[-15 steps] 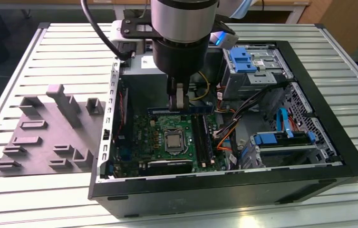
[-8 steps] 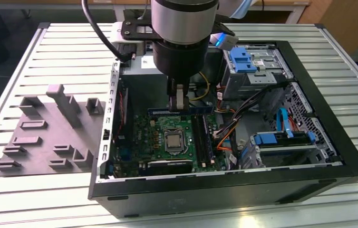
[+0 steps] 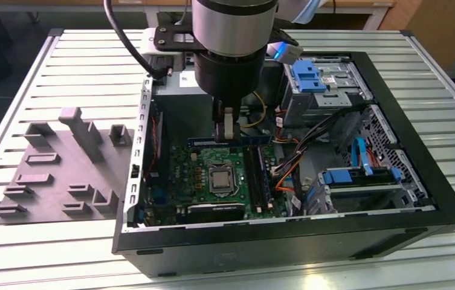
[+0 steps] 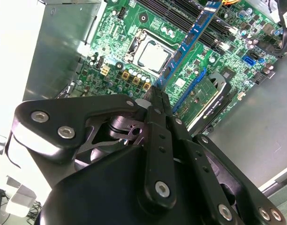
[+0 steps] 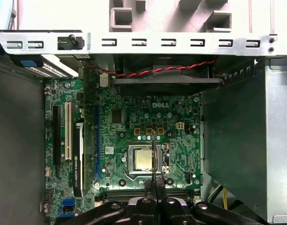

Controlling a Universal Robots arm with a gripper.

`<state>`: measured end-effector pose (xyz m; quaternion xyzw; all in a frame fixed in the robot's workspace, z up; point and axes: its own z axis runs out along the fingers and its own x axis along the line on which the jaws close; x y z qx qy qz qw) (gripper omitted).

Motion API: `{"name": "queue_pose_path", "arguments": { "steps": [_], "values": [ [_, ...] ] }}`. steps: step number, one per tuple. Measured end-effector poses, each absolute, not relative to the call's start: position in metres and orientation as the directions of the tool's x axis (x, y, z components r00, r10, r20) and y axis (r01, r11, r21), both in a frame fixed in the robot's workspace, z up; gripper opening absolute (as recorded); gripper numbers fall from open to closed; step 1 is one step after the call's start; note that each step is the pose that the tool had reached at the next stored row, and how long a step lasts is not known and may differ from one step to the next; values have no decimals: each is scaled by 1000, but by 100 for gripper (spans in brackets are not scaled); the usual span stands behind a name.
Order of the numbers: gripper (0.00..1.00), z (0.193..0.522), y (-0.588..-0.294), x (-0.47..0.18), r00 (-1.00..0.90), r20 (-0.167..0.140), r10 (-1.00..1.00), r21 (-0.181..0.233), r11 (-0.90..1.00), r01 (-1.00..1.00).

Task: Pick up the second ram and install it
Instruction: 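Insert the second ram into the second slot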

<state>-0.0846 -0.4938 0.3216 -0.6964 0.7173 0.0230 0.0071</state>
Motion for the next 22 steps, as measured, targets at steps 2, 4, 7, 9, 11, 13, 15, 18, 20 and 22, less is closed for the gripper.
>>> {"name": "queue_pose_path", "arguments": {
  "steps": [2,4,7,9,11,13,15,18,20,22],
  "values": [
    [11,322,-494,-85,-32,-42,-999,23,31,-999],
    [11,322,-494,-85,-44,-42,-998,23,43,-999],
    [11,321,-494,-84,-76,-42,-996,23,75,-997],
    [11,321,-494,-84,-101,-42,-994,23,100,-995],
    [11,321,-494,-84,-128,-42,-991,23,128,-992],
    [11,321,-494,-84,-159,-42,-986,23,158,-987],
    [11,321,-494,-84,-190,-42,-981,23,189,-982],
    [11,321,-494,-84,-236,-42,-971,23,235,-972],
    [11,321,-494,-84,-265,-42,-963,23,264,-964],
    [11,321,-494,-84,-293,-42,-955,23,292,-956]
  ]
}}
